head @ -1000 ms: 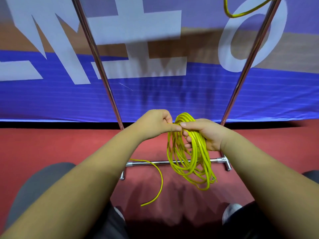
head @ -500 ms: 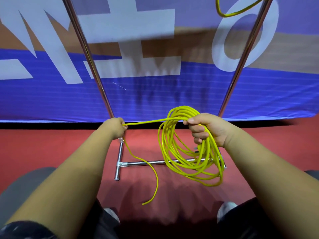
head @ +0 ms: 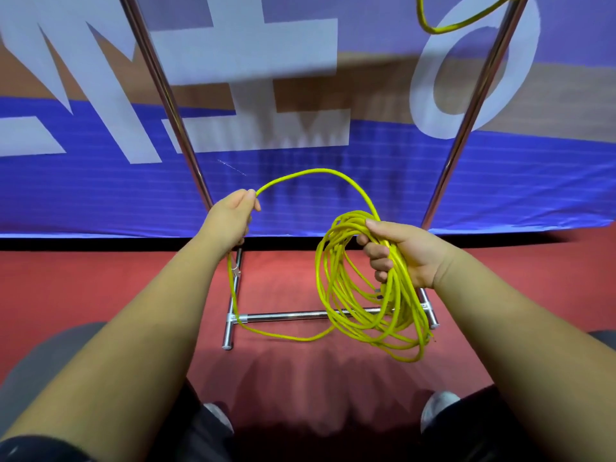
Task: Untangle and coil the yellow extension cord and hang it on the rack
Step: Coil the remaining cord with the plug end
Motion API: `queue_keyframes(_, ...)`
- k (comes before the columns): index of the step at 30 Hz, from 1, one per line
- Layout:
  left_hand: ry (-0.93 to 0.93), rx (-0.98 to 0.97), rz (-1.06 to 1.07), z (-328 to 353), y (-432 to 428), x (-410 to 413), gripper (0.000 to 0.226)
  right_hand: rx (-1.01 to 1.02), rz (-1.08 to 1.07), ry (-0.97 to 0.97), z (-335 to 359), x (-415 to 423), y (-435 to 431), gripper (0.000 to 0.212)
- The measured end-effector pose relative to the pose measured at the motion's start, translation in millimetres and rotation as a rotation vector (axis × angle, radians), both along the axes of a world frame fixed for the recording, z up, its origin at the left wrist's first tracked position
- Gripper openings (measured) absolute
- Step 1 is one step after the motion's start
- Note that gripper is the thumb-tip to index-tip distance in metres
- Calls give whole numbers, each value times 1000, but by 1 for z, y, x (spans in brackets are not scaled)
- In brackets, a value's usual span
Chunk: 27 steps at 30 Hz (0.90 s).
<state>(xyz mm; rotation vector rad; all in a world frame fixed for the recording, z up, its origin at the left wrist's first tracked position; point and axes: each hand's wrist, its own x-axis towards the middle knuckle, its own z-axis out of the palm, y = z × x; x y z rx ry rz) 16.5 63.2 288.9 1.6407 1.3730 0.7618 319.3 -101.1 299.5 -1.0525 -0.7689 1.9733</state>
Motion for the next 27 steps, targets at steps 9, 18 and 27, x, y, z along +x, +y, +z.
queue_keyframes(9,163,188,-77,5,-1,-5,39,-69,-285,-20,5,-6,5,39)
queue_keyframes(18,598,132,-259,-35,10,-26,21,34,-245,100,8,5,5,12)
queue_keyframes(27,755,-269,-55,-53,3,-49,60,125,-448,223,13,16,8,18)
